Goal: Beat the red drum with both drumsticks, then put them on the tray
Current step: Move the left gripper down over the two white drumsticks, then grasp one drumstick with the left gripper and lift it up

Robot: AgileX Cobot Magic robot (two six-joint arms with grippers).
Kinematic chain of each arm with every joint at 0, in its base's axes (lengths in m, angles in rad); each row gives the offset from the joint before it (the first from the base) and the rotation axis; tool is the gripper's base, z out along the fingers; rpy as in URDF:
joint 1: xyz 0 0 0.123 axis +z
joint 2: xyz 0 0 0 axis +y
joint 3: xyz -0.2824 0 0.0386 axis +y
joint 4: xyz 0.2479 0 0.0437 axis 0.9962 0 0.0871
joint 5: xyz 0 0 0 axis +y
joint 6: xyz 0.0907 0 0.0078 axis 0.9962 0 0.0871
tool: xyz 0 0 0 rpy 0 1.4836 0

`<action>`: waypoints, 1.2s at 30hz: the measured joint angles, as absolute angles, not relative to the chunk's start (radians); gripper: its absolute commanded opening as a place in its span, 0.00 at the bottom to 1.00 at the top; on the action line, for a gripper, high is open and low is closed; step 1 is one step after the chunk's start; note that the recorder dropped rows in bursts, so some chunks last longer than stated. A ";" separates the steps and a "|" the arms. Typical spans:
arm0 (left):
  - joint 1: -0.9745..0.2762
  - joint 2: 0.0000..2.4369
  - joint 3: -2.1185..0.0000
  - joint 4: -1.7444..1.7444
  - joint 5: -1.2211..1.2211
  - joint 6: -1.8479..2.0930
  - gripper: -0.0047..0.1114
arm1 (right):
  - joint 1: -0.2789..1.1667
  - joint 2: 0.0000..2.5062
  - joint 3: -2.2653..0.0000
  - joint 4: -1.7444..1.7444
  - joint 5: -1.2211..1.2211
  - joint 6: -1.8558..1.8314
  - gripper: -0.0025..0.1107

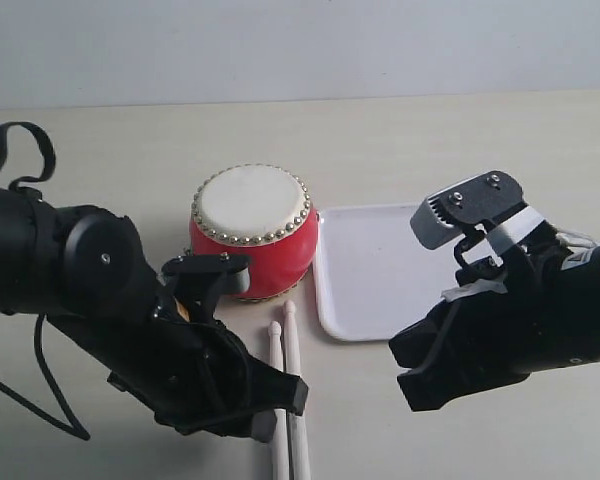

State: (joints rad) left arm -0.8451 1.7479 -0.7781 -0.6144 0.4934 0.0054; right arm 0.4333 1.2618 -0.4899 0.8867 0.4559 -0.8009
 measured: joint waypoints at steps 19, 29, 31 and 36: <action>-0.913 1.810 -0.835 -0.607 0.410 -0.070 0.24 | 0.433 1.262 -0.490 0.883 0.456 -0.801 0.02; -0.913 1.824 -0.860 -0.424 0.473 -0.222 0.30 | 0.433 1.262 -0.490 0.865 0.461 -0.801 0.02; -0.913 1.824 -0.867 -0.404 0.493 -0.235 0.32 | 0.433 1.262 -0.490 0.865 0.463 -0.801 0.02; -0.913 1.828 -0.873 -0.383 0.513 -0.262 0.34 | 0.433 1.262 -0.490 0.864 0.466 -0.801 0.02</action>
State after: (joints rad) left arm -0.9129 1.8279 -0.8732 -0.3829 0.5127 -0.2622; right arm 0.4333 1.2618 -0.4899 0.8636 0.4656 -0.8009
